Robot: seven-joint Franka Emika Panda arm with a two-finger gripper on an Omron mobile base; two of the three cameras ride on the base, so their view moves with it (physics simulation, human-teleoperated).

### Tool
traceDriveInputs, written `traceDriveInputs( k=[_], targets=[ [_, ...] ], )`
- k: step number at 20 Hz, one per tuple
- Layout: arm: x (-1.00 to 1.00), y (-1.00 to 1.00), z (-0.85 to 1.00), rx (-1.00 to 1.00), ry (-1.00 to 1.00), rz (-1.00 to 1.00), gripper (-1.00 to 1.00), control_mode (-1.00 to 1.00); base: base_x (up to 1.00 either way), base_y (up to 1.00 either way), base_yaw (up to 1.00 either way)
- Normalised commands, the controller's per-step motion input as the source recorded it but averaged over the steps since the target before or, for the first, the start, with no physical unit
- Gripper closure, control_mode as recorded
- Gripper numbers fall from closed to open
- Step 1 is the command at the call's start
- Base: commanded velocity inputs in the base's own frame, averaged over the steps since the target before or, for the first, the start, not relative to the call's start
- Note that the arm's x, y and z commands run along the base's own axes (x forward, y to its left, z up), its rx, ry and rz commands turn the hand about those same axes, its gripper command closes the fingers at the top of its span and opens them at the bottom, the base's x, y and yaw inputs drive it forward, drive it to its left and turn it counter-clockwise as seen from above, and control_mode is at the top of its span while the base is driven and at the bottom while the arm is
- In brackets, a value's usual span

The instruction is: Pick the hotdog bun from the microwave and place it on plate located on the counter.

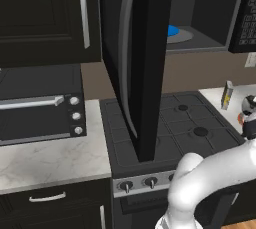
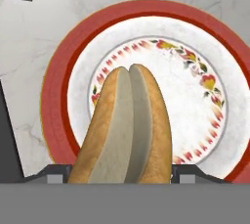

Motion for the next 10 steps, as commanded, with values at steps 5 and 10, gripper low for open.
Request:
traceDriveInputs(
  k=[5, 10],
  targets=[
    [0.09, -0.23, 0.00, 0.02, 0.00, 0.00, 1.00, -1.00, 0.00, 0.00, 0.00],
    [0.00, -0.09, -0.02, 0.00, 0.00, 0.00, 1.00, -1.00, 0.00, 0.00, 0.00]
  ],
)
